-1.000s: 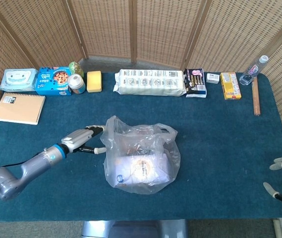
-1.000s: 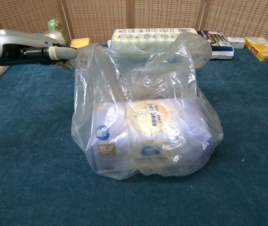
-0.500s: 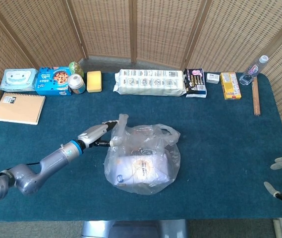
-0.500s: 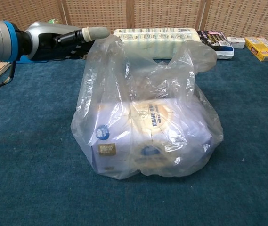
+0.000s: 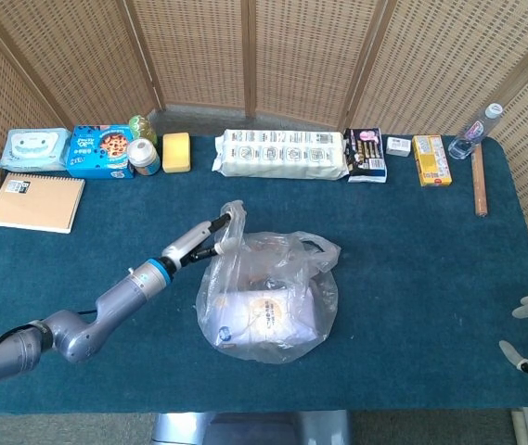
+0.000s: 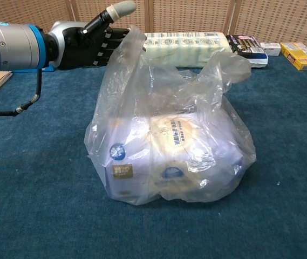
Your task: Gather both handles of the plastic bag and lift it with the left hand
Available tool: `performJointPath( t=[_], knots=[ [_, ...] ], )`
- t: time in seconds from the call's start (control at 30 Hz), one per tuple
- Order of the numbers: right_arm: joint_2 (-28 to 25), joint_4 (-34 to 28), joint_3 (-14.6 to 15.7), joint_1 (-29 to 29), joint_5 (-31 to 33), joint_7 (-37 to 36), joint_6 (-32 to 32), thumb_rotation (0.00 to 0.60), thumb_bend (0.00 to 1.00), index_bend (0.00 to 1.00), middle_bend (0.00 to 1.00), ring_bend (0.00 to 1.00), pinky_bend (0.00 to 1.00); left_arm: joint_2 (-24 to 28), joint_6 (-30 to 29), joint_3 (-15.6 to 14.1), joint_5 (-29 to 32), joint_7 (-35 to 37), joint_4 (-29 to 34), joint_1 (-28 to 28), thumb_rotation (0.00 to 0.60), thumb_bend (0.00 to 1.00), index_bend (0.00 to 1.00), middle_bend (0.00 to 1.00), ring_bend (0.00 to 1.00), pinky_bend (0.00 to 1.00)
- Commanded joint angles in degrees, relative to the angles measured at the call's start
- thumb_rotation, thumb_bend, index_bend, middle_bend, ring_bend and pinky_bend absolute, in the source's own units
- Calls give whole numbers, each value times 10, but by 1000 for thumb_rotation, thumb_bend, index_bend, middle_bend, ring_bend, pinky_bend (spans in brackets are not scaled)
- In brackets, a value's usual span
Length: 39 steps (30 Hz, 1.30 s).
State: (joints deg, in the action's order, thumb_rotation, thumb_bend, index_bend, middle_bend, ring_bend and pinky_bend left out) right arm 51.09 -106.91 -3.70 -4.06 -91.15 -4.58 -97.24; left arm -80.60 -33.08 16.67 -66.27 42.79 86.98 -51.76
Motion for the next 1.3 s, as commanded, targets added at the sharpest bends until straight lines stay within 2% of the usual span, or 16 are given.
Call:
performJointPath(
  t=[0.03,0.33,0.5,0.6,0.77,0.9,1.03,1.2,1.3],
  knots=[
    [-1,0,0,-1,0,-1,-1,600,186,448,371,238,152,-17,14,29,26,59,-11,9,0,62,33,51,0,56],
    [-4,-3,0,-4,-4,-2,-6,600,186,447,371,238,150,-37,80,115,55,250,-11,47,0,87,34,68,0,83],
    [-5,-4,-1,-5,-7,-3,-10,600,186,447,371,238,150,-38,110,153,53,313,-10,72,0,94,34,76,0,116],
    [-5,-3,-1,-5,-9,-5,-10,600,187,447,370,238,150,-31,126,179,34,346,3,95,0,101,34,83,4,181],
    [-3,-1,0,-6,-11,-8,-11,600,186,447,371,238,150,-12,142,212,-10,397,41,147,0,104,33,86,13,194],
    [-3,1,0,-5,-14,-12,-10,600,186,447,371,238,150,8,150,224,-58,427,69,186,0,107,34,86,13,194],
    [-2,2,0,-3,-16,-13,-8,600,186,447,371,238,149,17,157,222,-95,457,73,203,0,110,33,86,13,194],
    [-2,3,0,-4,-16,-15,-9,600,186,448,371,238,149,17,177,212,-117,480,55,190,0,111,7,85,13,194],
    [-3,4,-1,-4,-14,-17,-10,600,186,447,370,238,149,7,198,213,-96,506,36,175,0,112,0,84,13,194]
  ],
)
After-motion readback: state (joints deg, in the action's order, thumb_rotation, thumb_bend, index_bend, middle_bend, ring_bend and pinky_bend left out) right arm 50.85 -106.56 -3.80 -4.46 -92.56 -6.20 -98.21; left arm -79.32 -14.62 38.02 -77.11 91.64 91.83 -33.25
